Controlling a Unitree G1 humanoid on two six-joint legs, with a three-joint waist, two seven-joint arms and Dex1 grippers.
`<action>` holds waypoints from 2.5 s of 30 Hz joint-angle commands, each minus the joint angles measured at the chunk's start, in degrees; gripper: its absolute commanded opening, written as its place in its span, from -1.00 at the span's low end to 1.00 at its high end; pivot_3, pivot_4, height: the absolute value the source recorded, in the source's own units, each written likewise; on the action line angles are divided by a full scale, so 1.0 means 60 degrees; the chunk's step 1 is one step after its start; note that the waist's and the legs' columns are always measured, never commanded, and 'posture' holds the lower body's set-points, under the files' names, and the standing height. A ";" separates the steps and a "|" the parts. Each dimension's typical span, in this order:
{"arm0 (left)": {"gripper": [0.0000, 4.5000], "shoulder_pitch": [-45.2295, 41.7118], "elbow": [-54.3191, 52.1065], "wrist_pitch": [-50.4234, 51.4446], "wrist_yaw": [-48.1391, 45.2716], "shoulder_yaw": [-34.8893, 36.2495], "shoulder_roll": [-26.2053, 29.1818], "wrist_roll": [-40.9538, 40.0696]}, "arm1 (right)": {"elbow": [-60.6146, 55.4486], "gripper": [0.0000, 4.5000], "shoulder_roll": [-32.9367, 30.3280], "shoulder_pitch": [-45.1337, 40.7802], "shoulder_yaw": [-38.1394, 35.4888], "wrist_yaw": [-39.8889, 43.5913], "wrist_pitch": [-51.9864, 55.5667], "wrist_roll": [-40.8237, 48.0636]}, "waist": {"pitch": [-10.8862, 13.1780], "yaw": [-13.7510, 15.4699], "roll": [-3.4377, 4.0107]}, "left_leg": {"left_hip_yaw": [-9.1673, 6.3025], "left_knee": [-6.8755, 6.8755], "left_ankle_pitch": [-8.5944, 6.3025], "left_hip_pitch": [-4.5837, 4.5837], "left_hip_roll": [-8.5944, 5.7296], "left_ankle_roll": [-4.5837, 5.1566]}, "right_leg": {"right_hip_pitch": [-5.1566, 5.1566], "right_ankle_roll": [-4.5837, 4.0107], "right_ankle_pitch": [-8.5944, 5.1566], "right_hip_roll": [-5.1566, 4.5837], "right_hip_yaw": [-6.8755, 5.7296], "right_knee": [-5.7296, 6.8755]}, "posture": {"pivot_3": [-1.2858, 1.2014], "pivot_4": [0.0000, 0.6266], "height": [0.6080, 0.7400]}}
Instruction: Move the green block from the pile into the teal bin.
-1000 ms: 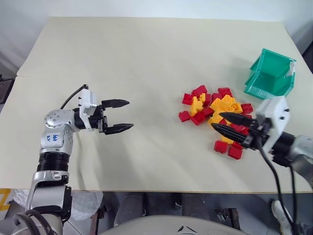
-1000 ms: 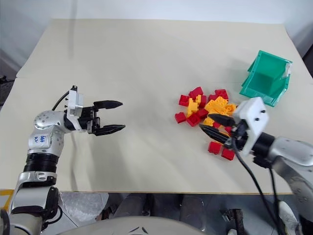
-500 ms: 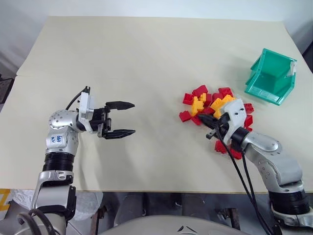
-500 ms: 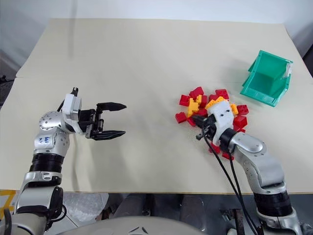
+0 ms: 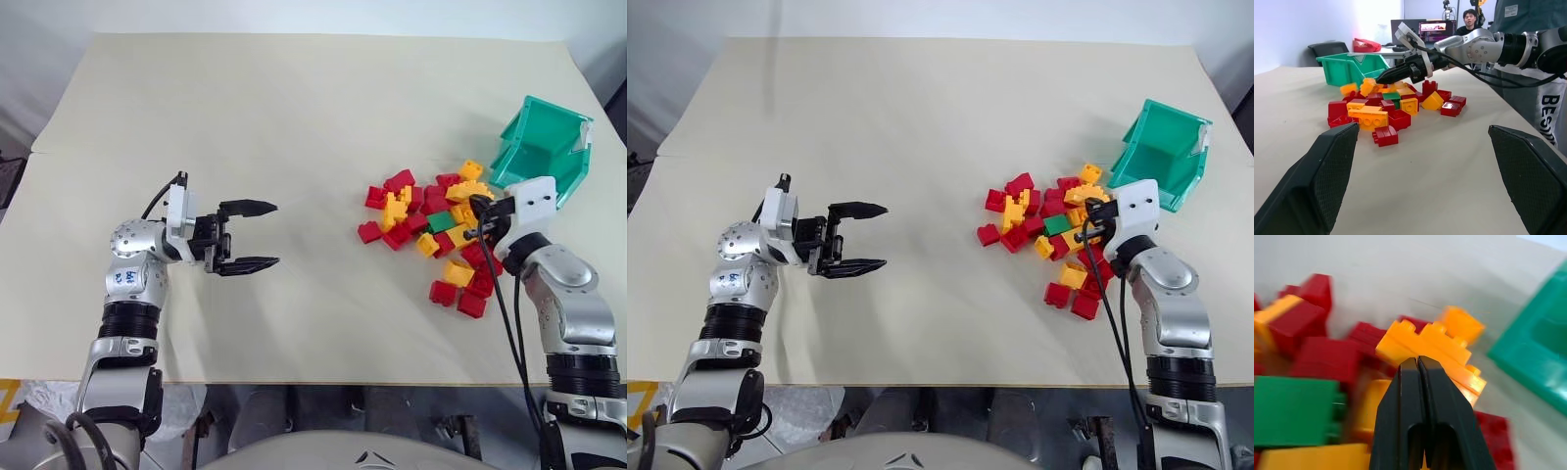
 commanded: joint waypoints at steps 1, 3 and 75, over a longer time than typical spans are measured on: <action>1.00 -0.0235 0.0166 -0.0146 -0.0318 -0.0010 -0.0055 -0.0034 | -0.1625 -0.98 -0.0674 0.0628 -0.0709 0.0908 0.0428 0.0765 | 0.0003 0.0043 0.0007 | 0.0001 0.0000 0.0000 0.0000 0.0000 0.0000 | 0.0000 0.0000 0.0000 0.0000 0.0000 0.0000 | 0.03 -0.52 1.00; 1.00 -0.0252 0.0234 -0.0144 -0.0361 -0.0051 -0.0086 -0.0029 | -0.2445 -0.98 -0.1180 0.1295 -0.1080 0.1652 0.0856 0.1301 | 0.0005 0.0070 0.0015 | 0.0002 0.0000 0.0000 -0.0004 -0.0002 0.0001 | 0.0001 0.0000 0.0000 0.0000 -0.0004 -0.0004 | 0.03 -0.52 1.00; 1.00 -0.0682 0.0074 -0.0004 0.1177 -0.0479 -0.0667 0.0663 | -0.2047 0.02 -0.2756 -0.5268 0.3603 0.1987 0.9029 0.0822 | 0.0001 -0.0162 -0.0001 | 0.0008 0.0177 -0.0033 -0.0188 -0.0014 0.0054 | -0.0150 0.0023 0.0058 -0.0032 0.0018 0.0066 | 0.03 -0.52 1.00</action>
